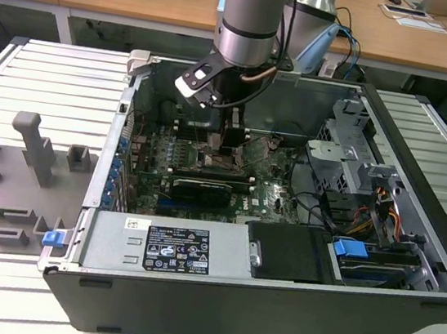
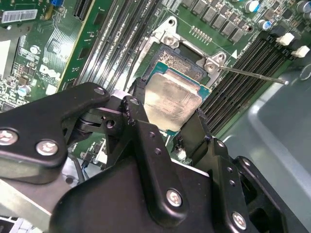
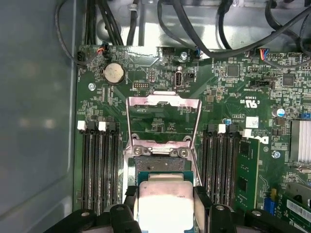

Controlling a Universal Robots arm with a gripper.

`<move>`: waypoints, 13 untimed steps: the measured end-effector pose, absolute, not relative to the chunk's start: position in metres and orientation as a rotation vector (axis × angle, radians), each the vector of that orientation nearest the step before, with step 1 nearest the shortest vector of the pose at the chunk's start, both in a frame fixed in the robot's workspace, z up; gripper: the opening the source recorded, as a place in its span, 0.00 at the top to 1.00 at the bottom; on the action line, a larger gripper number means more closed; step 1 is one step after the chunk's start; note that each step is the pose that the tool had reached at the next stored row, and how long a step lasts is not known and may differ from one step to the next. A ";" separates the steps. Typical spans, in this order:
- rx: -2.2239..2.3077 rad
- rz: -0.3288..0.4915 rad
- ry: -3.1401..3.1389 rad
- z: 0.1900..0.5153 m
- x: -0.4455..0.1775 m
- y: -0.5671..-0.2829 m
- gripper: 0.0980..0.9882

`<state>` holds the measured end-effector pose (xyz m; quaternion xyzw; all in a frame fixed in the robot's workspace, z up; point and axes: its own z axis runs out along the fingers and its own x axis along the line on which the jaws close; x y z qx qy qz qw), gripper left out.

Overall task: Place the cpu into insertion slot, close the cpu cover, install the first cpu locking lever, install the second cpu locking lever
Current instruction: 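Place the cpu into insertion slot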

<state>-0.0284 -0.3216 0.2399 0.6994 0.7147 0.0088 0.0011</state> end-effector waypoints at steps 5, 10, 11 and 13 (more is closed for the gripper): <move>2.199 0.041 2.232 0.236 -0.029 -0.321 0.50; 2.200 0.044 2.233 0.232 -0.031 -0.322 0.50; 2.201 0.045 2.233 0.231 -0.032 -0.322 0.50; 2.203 0.046 2.232 0.228 -0.032 -0.322 0.50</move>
